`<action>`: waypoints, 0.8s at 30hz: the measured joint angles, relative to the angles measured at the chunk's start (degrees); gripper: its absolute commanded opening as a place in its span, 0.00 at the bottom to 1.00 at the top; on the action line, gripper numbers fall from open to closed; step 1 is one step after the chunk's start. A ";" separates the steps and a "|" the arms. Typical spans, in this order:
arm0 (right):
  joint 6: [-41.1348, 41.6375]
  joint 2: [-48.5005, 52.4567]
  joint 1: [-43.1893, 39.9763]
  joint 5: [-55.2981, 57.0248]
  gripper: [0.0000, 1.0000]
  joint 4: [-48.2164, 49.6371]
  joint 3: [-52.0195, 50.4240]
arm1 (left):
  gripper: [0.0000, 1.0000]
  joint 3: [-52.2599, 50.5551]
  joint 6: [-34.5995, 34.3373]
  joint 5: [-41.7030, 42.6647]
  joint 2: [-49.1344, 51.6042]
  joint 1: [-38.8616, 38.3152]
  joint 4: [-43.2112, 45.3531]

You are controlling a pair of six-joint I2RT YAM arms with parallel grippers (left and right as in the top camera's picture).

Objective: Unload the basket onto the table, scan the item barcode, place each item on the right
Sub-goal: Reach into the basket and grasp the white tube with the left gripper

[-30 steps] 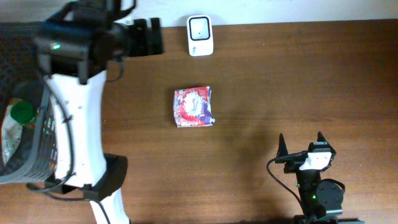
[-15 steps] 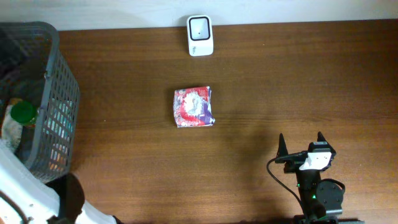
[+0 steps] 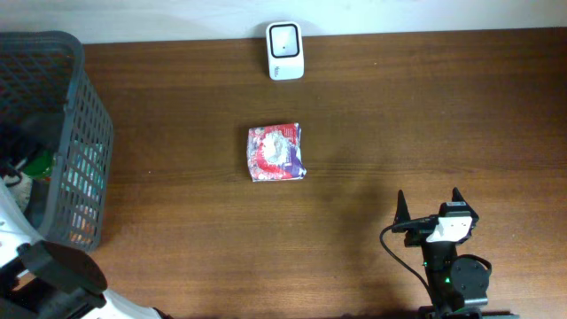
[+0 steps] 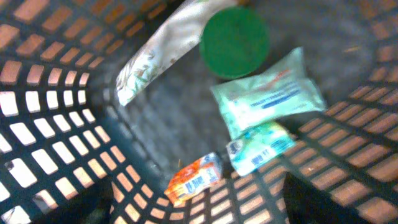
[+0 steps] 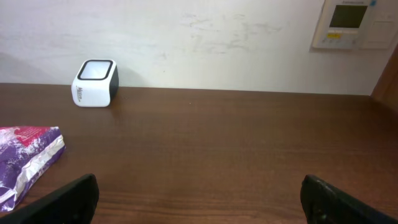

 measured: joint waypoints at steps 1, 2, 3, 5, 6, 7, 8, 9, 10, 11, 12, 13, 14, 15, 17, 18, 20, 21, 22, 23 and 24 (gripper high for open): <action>0.00 -0.02 0.00 0.00 0.99 0.02 0.00 | 0.76 -2.58 -0.02 -0.31 0.00 1.05 0.74; -0.02 -0.02 0.00 0.00 0.99 0.02 0.00 | 0.76 -4.09 -0.02 -0.46 -0.02 1.79 2.27; 0.02 -0.02 0.00 0.00 0.99 0.04 0.00 | 0.78 -6.01 -0.02 -0.52 -0.02 2.71 4.92; 0.02 -0.02 0.00 0.00 0.99 0.02 0.00 | 0.77 -11.06 -0.11 -0.92 -0.20 4.39 10.69; 0.00 -0.02 0.00 0.00 0.99 0.04 0.00 | 0.77 -13.86 -0.20 -2.49 -0.24 4.79 16.17; 0.00 -0.02 0.00 0.00 0.98 0.04 0.00 | 0.80 -18.16 -0.22 -6.58 -0.11 4.94 20.98; 0.00 -0.04 0.00 0.00 0.99 0.02 0.00 | 0.82 -21.14 0.50 -9.42 -0.20 4.96 24.59; 0.00 -0.04 0.00 0.00 0.99 0.02 0.00 | 0.89 -24.17 3.28 -11.76 -0.15 4.98 29.07; 0.00 -0.02 0.00 0.00 0.99 0.02 0.00 | 0.92 -26.84 6.36 -13.00 -0.13 4.98 31.56; 0.00 -0.02 0.00 0.00 0.99 0.00 0.00 | 0.93 -30.32 12.00 -14.01 -0.11 4.98 35.06; 0.00 -0.02 0.00 0.00 0.99 0.02 0.00 | 0.93 -32.04 15.02 -14.25 -0.09 5.03 36.52; 0.00 -0.04 -0.02 0.00 0.99 0.04 0.00 | 0.91 -33.90 19.10 -14.69 -0.09 5.20 39.85; 0.00 -0.02 0.00 0.00 0.99 0.02 0.00 | 0.89 -35.08 21.40 -14.97 -0.09 5.25 42.14; 0.00 -0.02 0.00 0.00 0.99 0.02 0.00 | 0.84 -35.95 23.63 -15.08 -0.09 5.25 44.28; 0.02 -0.02 0.00 0.00 0.99 0.02 0.00 | 0.85 -36.33 25.77 -15.04 -0.09 5.35 47.41; 0.00 -0.02 0.00 0.00 0.99 0.02 0.00 | 0.85 -36.37 26.23 -13.73 -0.09 5.64 48.87; -0.02 -0.02 0.00 0.00 0.99 0.02 0.00 | 0.85 -36.39 26.64 -9.33 -0.07 6.78 50.07; 0.00 -0.02 0.00 0.00 0.98 0.02 0.00 | 0.84 -36.41 26.67 -7.78 0.04 7.30 50.07; -0.02 -0.02 0.00 0.00 0.99 0.02 0.00 | 0.77 -36.41 26.71 -5.92 0.81 8.26 50.12; 0.02 -0.02 0.00 0.00 0.99 0.02 0.00 | 0.71 -36.41 26.82 -5.27 2.45 9.18 50.10; -0.02 -0.02 0.00 0.00 0.99 0.02 0.00 | 0.64 -36.41 27.08 -4.79 3.89 10.01 50.10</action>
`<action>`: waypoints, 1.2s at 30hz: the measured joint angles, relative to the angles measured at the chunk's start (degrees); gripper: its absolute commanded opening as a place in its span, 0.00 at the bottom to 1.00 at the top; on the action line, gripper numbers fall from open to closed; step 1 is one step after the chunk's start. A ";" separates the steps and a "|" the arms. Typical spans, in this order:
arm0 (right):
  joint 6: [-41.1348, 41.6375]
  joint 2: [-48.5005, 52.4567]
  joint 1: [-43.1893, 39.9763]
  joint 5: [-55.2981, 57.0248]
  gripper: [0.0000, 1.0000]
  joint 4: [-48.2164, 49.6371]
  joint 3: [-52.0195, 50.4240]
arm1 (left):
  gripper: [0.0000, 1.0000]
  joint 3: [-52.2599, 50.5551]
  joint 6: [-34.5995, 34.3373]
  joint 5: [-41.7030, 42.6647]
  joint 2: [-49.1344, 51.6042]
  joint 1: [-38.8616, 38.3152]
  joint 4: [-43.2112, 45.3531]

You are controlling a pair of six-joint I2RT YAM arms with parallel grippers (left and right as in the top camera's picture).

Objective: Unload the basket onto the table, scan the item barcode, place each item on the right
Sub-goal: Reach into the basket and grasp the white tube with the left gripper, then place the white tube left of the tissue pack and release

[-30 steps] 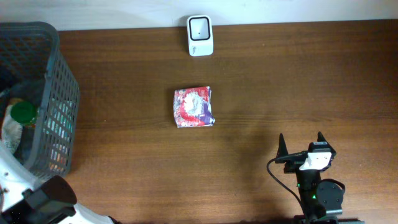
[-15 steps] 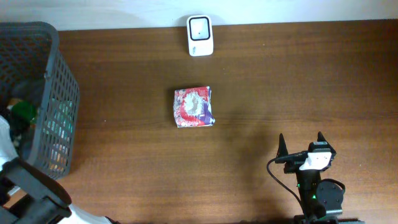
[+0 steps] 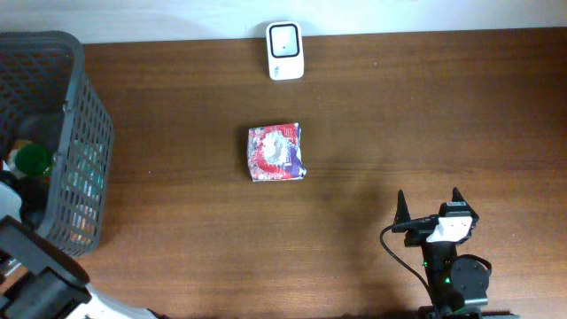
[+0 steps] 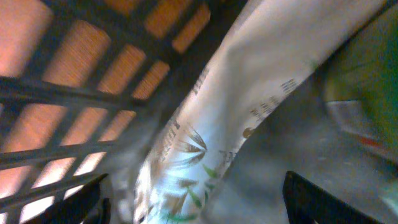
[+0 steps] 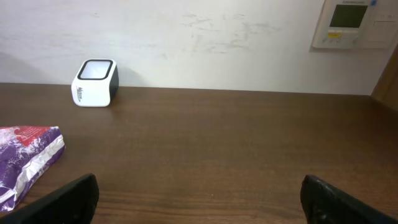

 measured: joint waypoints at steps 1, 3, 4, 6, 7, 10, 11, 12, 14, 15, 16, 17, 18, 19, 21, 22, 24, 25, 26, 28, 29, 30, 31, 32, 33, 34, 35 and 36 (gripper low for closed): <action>0.02 0.00 0.00 0.00 0.99 0.00 0.00 | 0.64 -0.11 0.24 0.44 1.16 0.98 -0.04; 0.02 0.00 0.00 0.00 0.99 0.00 0.00 | 0.44 -0.15 0.42 1.03 1.66 1.66 0.00; 0.02 0.00 0.00 0.00 0.99 0.00 0.00 | 0.25 -0.15 0.42 1.31 1.79 1.77 0.00; 0.02 0.00 0.00 0.00 0.99 0.00 0.00 | 0.00 -0.15 0.83 1.84 1.90 1.99 0.02; 0.02 0.00 0.00 0.00 0.99 0.00 0.00 | 0.00 -0.09 1.18 1.79 1.90 1.99 0.17; 0.02 0.00 0.00 0.00 0.99 0.00 0.00 | 0.00 0.46 0.94 1.88 1.20 1.99 -2.23; 0.02 0.00 0.00 0.00 0.98 0.00 0.00 | 0.00 -0.20 -0.79 3.02 -0.87 1.99 -4.52; 0.02 0.00 0.00 0.02 0.99 0.00 0.00 | 0.00 -1.03 -3.39 3.89 -4.13 1.99 -5.01; 0.04 0.00 0.00 0.00 0.99 0.00 0.00 | 0.00 -1.55 -5.90 6.25 -13.68 2.21 -3.80; 0.00 0.00 0.00 0.00 0.99 0.00 0.00 | 0.00 -1.42 -6.80 7.89 -20.37 2.23 -1.79; 0.02 0.00 0.00 0.00 0.98 0.00 0.00 | 0.00 -1.27 -7.72 9.84 -26.40 2.38 -0.15; 0.02 0.00 0.00 0.00 0.99 0.00 0.00 | 0.00 -0.96 -8.76 11.85 -32.30 2.64 1.51; 0.02 0.00 0.00 0.00 0.99 0.00 0.00 | 0.00 -0.85 -9.84 13.09 -35.60 2.67 2.47; 0.02 0.00 0.00 0.00 0.99 0.00 0.00 | 0.00 -0.90 -11.17 14.51 -38.03 2.67 3.32; 0.00 0.00 0.00 0.00 0.98 0.00 0.00 | 0.00 -0.98 -14.36 19.78 -41.97 2.71 6.01; 0.02 0.00 0.00 0.00 0.99 0.00 0.00 | 0.00 -0.98 -16.76 23.32 -44.00 2.43 7.80; 0.02 0.00 0.00 0.00 0.98 0.00 0.00 | 0.00 -0.98 -24.15 33.79 -47.34 -1.84 12.68; 0.04 0.00 0.00 0.00 0.98 0.00 0.00 | 0.00 -0.98 -26.34 36.46 -47.63 -4.48 12.72; 0.02 0.00 0.00 0.02 0.99 0.02 0.00 | 0.00 -0.98 -28.22 38.34 -47.74 -8.20 12.44; 0.02 0.00 0.00 0.00 0.99 0.00 0.00 | 0.00 -1.01 -30.82 41.77 -47.34 -20.20 9.92; 0.00 0.00 0.00 -0.02 0.98 0.00 0.00 | 0.00 -1.01 -31.19 42.45 -47.10 -23.67 9.44; 0.02 0.04 -0.02 0.00 0.98 0.00 0.00 | 0.00 -0.81 -31.63 42.53 -46.93 -28.94 6.43; 0.00 0.07 0.00 0.00 0.99 0.00 0.00 | 0.00 -0.81 -31.82 42.97 -46.14 -33.24 2.29; 0.00 0.04 0.00 0.02 0.99 0.02 0.00 | 0.00 -0.70 -31.85 42.42 -45.09 -35.91 -0.35; 0.02 0.04 0.00 0.00 0.98 0.00 0.00 | 0.00 -0.68 -32.02 41.57 -42.10 -41.07 -4.46; 0.02 0.04 0.00 0.00 0.98 0.00 0.00 | 0.00 -0.79 -32.24 39.47 -38.38 -45.00 -7.34; 0.04 0.04 0.00 0.00 0.99 0.00 0.00 | 0.00 -0.90 -32.30 35.91 -34.91 -48.17 -9.77; 0.04 0.04 0.00 0.00 0.99 0.00 0.00 | 0.00 -0.94 -32.39 34.42 -32.92 -49.79 -10.60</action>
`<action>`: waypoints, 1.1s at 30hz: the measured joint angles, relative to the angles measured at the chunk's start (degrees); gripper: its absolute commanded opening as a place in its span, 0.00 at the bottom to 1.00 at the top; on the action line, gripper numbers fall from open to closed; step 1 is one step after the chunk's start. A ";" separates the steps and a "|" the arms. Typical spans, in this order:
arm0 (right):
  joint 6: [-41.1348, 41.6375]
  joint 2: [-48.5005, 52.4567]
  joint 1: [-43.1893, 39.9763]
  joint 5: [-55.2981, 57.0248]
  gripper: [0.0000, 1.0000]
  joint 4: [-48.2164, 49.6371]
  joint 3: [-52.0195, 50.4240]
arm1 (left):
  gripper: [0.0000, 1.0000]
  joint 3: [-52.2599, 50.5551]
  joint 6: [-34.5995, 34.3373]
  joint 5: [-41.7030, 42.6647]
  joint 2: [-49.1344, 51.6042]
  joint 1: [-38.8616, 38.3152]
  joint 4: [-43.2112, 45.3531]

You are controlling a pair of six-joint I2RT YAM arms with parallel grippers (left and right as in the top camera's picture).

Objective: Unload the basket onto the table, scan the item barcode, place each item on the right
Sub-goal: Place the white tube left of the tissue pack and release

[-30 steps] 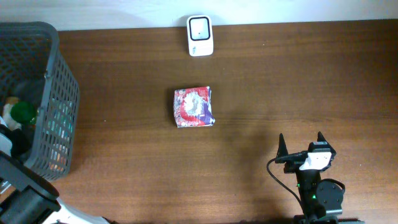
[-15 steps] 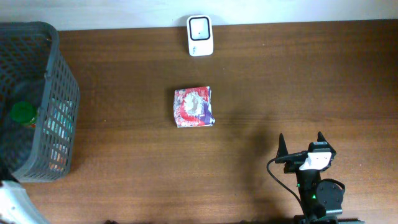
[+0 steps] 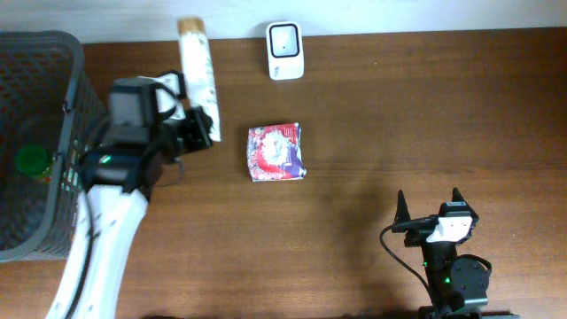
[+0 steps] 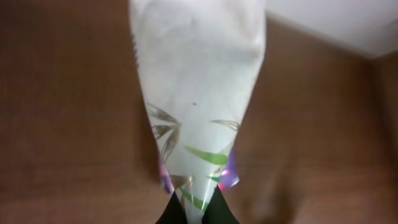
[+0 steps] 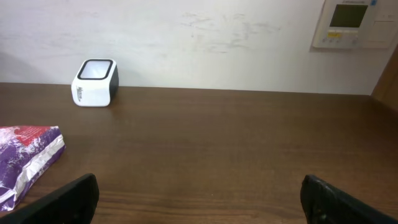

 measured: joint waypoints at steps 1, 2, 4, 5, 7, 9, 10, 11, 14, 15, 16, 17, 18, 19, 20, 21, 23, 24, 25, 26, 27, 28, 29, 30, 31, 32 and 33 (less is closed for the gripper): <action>0.00 0.00 0.00 0.00 0.99 0.00 0.00 | 0.00 -0.11 -0.33 -4.94 4.57 -3.23 -1.84; -0.04 0.00 0.00 0.00 0.99 0.00 0.00 | 0.00 -0.04 -0.59 -7.28 6.78 -4.52 -3.06; -0.02 0.00 0.00 0.00 0.99 0.00 0.00 | 0.00 -0.13 -1.38 -11.91 13.86 -7.63 -5.44; 0.00 0.00 0.00 0.00 0.99 0.00 0.00 | 0.00 -0.13 -1.51 -12.57 15.58 -8.35 -6.23; -0.02 0.00 0.00 0.00 0.99 0.00 0.00 | 0.00 -0.11 -1.62 -13.64 19.96 -9.81 -6.86; -0.04 0.00 0.00 0.00 0.99 0.00 0.00 | 0.00 -0.11 -1.62 -15.32 24.35 -11.23 -6.45; -0.04 0.00 0.00 0.00 0.99 0.00 0.00 | 0.00 -0.11 -1.62 -17.20 26.67 -11.85 -5.75; -0.02 0.00 0.00 0.00 0.99 0.00 0.00 | 0.00 -0.11 -1.60 -18.34 28.72 -12.13 -5.90; -0.02 0.00 0.00 0.00 0.98 0.00 0.00 | 0.52 -0.07 -1.60 -20.22 30.10 -12.11 -7.10; -0.04 0.00 0.00 0.00 0.98 0.00 0.00 | 0.88 -0.07 -1.60 -20.26 30.10 -12.11 -7.74; 0.00 0.00 0.00 0.00 0.99 0.00 0.00 | 0.89 -0.07 -1.60 -20.15 30.10 -12.11 -8.52; -0.02 0.00 0.00 0.00 0.99 0.00 0.00 | 0.93 -0.04 -1.64 -19.74 30.10 -12.11 -8.57; 0.02 0.00 0.00 0.00 0.99 0.00 0.00 | 0.97 0.55 -1.62 -18.99 30.14 -12.11 -9.66; -0.02 0.00 0.00 0.00 0.99 0.00 0.00 | 0.99 2.38 -1.53 -17.99 30.25 -12.04 -11.72; 0.00 0.02 0.00 0.00 0.98 0.00 0.00 | 1.00 5.75 -1.49 -17.25 30.49 -11.93 -14.97; -0.02 -0.04 0.00 0.00 0.98 0.04 0.02 | 0.99 10.78 -1.33 -16.74 30.75 -11.74 -19.96; -0.02 -0.04 0.00 0.00 0.99 0.02 0.02 | 0.99 24.06 0.17 -16.28 30.60 -10.75 -28.02; -0.04 -0.04 0.00 0.00 0.99 0.00 0.00 | 0.99 33.83 1.05 -16.11 29.16 -9.60 -31.95; -0.02 -0.04 0.00 0.00 0.98 0.00 0.00 | 0.97 36.54 1.09 -16.09 28.63 -9.05 -33.33; -0.02 -0.04 0.00 0.02 0.99 0.00 0.00 | 0.97 43.10 1.46 -15.85 28.20 -7.76 -36.50; -0.04 -0.04 0.00 0.00 0.99 0.00 0.00 | 1.00 49.46 2.43 -15.89 26.84 -5.29 -36.76; 0.00 -0.04 0.00 0.00 0.99 0.00 0.00 | 0.99 54.23 4.00 -15.98 24.00 -2.05 -37.07; -0.02 -0.04 0.00 0.00 0.98 0.00 0.00 | 0.99 56.17 4.85 -16.31 22.10 0.44 -37.27; 0.00 -0.04 0.00 0.00 0.99 0.00 0.00 | 0.99 58.03 5.57 -18.40 18.95 5.73 -37.20; -0.02 -0.04 0.00 0.00 0.99 0.00 0.00 | 0.99 58.40 5.88 -20.28 17.35 9.53 -37.66; 0.00 -0.04 0.00 0.00 0.99 0.00 0.00 | 0.99 58.58 6.05 -23.32 15.63 16.92 -39.43; -0.02 -0.04 0.00 0.00 0.99 0.00 0.00 | 0.99 58.66 6.21 -24.52 15.23 21.00 -40.83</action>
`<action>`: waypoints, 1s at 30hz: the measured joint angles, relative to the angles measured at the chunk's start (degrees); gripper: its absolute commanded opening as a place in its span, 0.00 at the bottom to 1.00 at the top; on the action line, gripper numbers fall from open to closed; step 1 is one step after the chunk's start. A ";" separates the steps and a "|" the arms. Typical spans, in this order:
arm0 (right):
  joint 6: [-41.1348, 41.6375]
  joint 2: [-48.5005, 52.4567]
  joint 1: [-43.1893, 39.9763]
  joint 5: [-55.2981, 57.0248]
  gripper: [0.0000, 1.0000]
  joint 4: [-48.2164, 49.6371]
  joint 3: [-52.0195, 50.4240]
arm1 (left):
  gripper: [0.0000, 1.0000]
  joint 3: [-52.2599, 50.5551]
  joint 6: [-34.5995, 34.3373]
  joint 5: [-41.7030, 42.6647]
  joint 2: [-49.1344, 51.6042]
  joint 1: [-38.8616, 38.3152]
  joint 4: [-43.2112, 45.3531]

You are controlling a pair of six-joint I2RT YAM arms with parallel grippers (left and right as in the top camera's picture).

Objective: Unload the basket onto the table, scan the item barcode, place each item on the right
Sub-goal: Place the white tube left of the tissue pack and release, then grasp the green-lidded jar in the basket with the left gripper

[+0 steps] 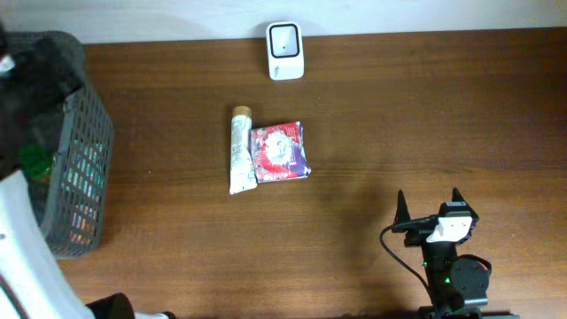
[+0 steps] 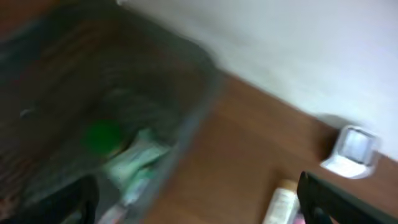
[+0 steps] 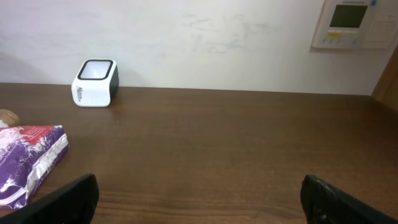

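Observation:
A white tube (image 1: 240, 151) with a leaf print and a tan cap lies flat on the table. It rests against the left side of a red and purple packet (image 1: 279, 152). The white scanner (image 1: 284, 39) stands at the back edge. In the left wrist view, my left gripper (image 2: 199, 205) hangs open and empty over the basket, with the tube (image 2: 281, 202) and the scanner (image 2: 351, 149) off to its right. My right gripper (image 1: 430, 213) stands open near the front right, far from the items. Its camera shows the packet (image 3: 28, 162) and the scanner (image 3: 94, 82).
A dark mesh basket (image 1: 84, 133) fills the left end of the table. It holds a green-lidded item (image 2: 102, 134) and a pale green packet (image 2: 137, 155). A wall panel (image 3: 348, 23) hangs behind the table's right end.
The tube was in my left gripper above the table, left of the packet. It now lies on the table beside the packet. My left gripper is open, back over the basket.
My left gripper was open over the basket's items, then close to the white tube inside it. Then it held the tube over the table near the packet. Now the tube lies beside the packet and the gripper is empty. The right arm has stayed still.

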 measured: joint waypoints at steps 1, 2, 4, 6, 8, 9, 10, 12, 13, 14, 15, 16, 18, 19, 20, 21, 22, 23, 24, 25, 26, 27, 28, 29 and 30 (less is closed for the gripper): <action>0.04 0.00 0.00 0.00 0.99 0.00 0.00 | 0.99 -0.11 0.09 -0.74 0.04 4.20 -1.42; 0.00 0.00 0.00 0.00 0.99 0.00 0.00 | 1.00 -0.76 0.07 -1.66 0.26 9.81 -1.70; 0.00 0.00 0.00 0.00 0.98 0.00 0.00 | 1.00 -3.34 0.11 -1.73 1.20 17.44 -1.66; 0.02 0.00 0.00 0.00 0.98 0.00 0.00 | 0.99 -6.47 3.17 2.25 3.65 21.29 -1.44; 0.02 0.00 0.00 0.00 0.99 0.00 0.00 | 1.00 -11.34 6.80 6.64 8.61 22.10 -1.22; -0.02 0.00 0.00 0.02 0.99 0.00 0.00 | 1.00 -14.78 8.07 8.04 11.98 22.08 -1.40; 0.00 0.00 0.00 0.00 0.98 0.00 0.00 | 0.99 -16.55 8.59 8.63 13.70 22.10 -1.18; 0.00 0.00 0.00 0.00 0.99 0.00 0.00 | 0.99 -19.54 9.25 9.05 17.35 22.21 -0.79; 0.00 0.00 0.00 0.00 0.98 0.00 0.00 | 0.99 -19.87 9.46 9.09 18.62 22.21 -0.48; 0.02 0.00 0.00 0.00 0.99 0.00 0.00 | 0.99 -19.91 9.51 9.09 20.59 22.25 0.13; 0.00 0.00 0.00 0.00 0.99 0.00 0.00 | 0.99 -19.91 10.14 9.09 22.56 22.32 1.07; 0.00 0.00 0.00 0.00 0.99 0.00 0.00 | 1.00 -19.91 10.51 9.11 24.09 22.36 1.44; -0.04 0.00 0.00 0.00 0.99 0.00 0.00 | 0.99 -20.06 11.17 9.57 28.04 22.58 2.16; 0.02 0.00 0.00 0.00 0.98 0.00 0.00 | 0.99 -20.13 11.34 9.68 29.35 22.69 3.26; 0.02 0.00 0.00 0.00 0.99 0.00 0.00 | 0.99 -20.26 11.37 9.70 30.49 22.84 6.86; 0.02 0.00 0.00 0.00 0.99 0.00 0.00 | 0.99 -20.31 11.37 9.73 31.10 22.95 9.62; 0.00 0.00 0.00 0.00 0.99 0.00 0.00 | 0.99 -20.33 11.37 9.73 31.10 22.95 11.82; 0.00 0.00 0.00 0.00 0.98 0.00 0.00 | 0.99 -20.35 11.37 9.75 31.10 23.02 14.73; 0.00 0.00 0.00 0.00 0.99 0.00 0.00 | 0.99 -20.33 11.39 9.73 31.10 23.12 17.59; -0.04 0.00 0.00 0.00 0.99 0.00 0.00 | 0.99 -20.35 11.37 9.49 31.10 23.21 19.19; 0.00 0.00 0.00 0.00 0.98 0.00 0.00 | 0.99 -20.33 11.37 8.79 31.10 23.26 20.70; 0.02 0.00 0.00 0.00 0.99 0.00 0.00 | 1.00 -20.33 11.37 7.39 31.15 23.26 21.51; 0.02 0.00 0.00 0.00 0.98 0.00 0.00 | 0.98 -20.33 11.37 6.10 31.41 23.28 22.29; 0.02 0.00 0.00 0.00 0.99 0.00 0.00 | 0.95 -20.33 11.37 4.72 32.52 23.26 22.40; 0.00 0.00 0.00 0.00 0.99 0.00 0.00 | 0.89 -20.33 11.39 4.35 33.68 23.26 22.47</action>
